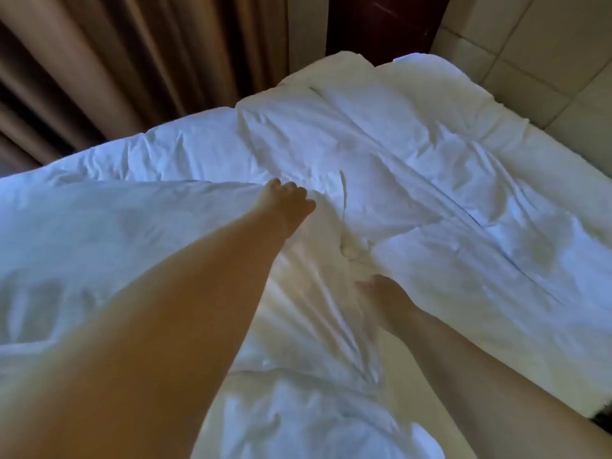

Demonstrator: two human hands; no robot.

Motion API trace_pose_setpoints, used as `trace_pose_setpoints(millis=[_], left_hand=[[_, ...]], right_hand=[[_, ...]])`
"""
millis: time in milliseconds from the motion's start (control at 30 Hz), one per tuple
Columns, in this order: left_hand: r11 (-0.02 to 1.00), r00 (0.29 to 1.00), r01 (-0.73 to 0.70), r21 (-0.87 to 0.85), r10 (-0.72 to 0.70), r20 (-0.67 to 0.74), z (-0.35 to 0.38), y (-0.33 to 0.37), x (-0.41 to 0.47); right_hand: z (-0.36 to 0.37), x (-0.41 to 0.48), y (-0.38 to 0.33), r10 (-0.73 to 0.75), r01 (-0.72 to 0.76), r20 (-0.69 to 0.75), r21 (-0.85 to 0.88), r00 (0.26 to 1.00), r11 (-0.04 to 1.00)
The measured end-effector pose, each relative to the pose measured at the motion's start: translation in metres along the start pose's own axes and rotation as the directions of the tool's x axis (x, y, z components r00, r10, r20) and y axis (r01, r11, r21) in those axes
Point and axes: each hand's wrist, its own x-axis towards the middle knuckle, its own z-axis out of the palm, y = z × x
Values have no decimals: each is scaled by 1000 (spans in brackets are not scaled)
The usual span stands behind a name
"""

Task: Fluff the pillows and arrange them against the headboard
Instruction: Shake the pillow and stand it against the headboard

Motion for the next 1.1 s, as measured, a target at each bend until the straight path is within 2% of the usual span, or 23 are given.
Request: trace_pose_setpoints(millis=[133, 200, 267, 333, 467, 600, 767, 1000, 1100], left_hand=[[965, 979, -194, 179, 201, -19, 17, 2, 42], [904, 939, -341, 258, 339, 51, 35, 21, 62], [819, 881, -472, 325, 444, 161, 57, 43, 74], [785, 838, -542, 299, 480, 260, 79, 65, 82], [842, 855, -512, 169, 480, 198, 91, 90, 86], [890, 884, -454, 35, 445, 142, 88, 87, 72], [927, 926, -373, -27, 374, 55, 82, 76, 33], [973, 980, -199, -117, 196, -34, 6, 43, -19], [986, 990, -119, -116, 109, -88, -40, 14, -45]], right_hand=[[20, 28, -24, 115, -109, -16, 222, 993, 969], [31, 37, -31, 122, -114, -3, 332, 993, 936], [42, 45, -31, 149, -151, 29, 301, 988, 942], [60, 49, -26, 198, -203, 43, 226, 979, 953], [82, 41, -14, 291, -287, 22, 253, 956, 924], [75, 28, -20, 225, -222, -9, 123, 974, 967], [57, 0, -43, 109, -115, 94, 60, 990, 992], [17, -51, -70, 62, -60, -21, 70, 998, 996], [-23, -83, -91, -23, 32, -121, 72, 992, 997]])
